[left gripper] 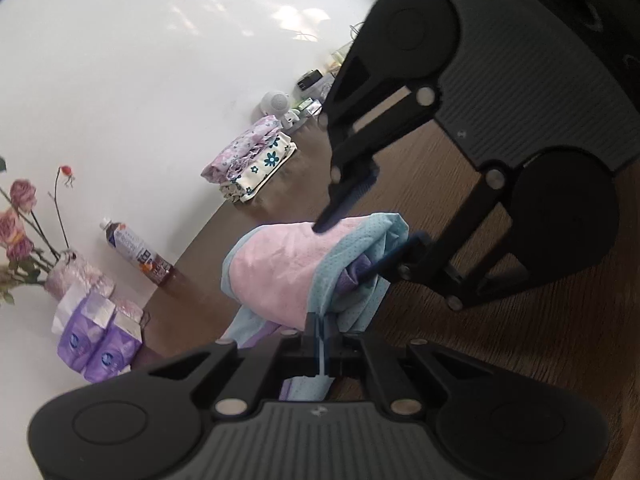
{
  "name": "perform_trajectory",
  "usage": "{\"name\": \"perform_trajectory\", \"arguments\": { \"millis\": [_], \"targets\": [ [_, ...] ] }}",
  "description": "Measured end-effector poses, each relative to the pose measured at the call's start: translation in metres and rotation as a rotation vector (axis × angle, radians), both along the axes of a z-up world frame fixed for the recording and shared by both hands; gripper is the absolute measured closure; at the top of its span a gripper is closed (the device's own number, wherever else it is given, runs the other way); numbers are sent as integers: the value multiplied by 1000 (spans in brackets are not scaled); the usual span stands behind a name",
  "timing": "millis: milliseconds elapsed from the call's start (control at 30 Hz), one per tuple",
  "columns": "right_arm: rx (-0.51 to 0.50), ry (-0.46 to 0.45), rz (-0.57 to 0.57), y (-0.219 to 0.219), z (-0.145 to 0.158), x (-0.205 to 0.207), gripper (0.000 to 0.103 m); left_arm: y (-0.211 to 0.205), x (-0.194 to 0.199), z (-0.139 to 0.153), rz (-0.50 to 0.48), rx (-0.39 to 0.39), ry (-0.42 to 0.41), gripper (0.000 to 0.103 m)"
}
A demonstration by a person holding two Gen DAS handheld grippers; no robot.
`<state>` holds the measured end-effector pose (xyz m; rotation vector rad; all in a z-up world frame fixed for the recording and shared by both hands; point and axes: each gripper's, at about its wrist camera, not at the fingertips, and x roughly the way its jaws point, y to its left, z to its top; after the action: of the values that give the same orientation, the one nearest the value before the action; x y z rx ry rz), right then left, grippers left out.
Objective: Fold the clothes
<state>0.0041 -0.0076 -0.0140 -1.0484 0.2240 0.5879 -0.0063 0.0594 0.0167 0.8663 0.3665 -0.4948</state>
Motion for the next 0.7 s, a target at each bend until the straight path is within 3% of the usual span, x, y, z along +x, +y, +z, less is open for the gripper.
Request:
{"name": "perform_trajectory", "arguments": {
  "millis": [433, 500, 567, 700],
  "targets": [
    [15, 5, -45, 6, -8, 18, 83, 0, -6, -1, -1, -15, -21, 103],
    [16, 2, -42, 4, -7, 16, 81, 0, -5, -2, 0, -14, -20, 103],
    [18, -1, -39, 2, -7, 14, 66, 1, -4, -2, 6, -18, -15, 103],
    [21, -6, -34, -1, -5, 10, 63, 2, -2, -1, 9, -26, -13, 103]
  ]
}}
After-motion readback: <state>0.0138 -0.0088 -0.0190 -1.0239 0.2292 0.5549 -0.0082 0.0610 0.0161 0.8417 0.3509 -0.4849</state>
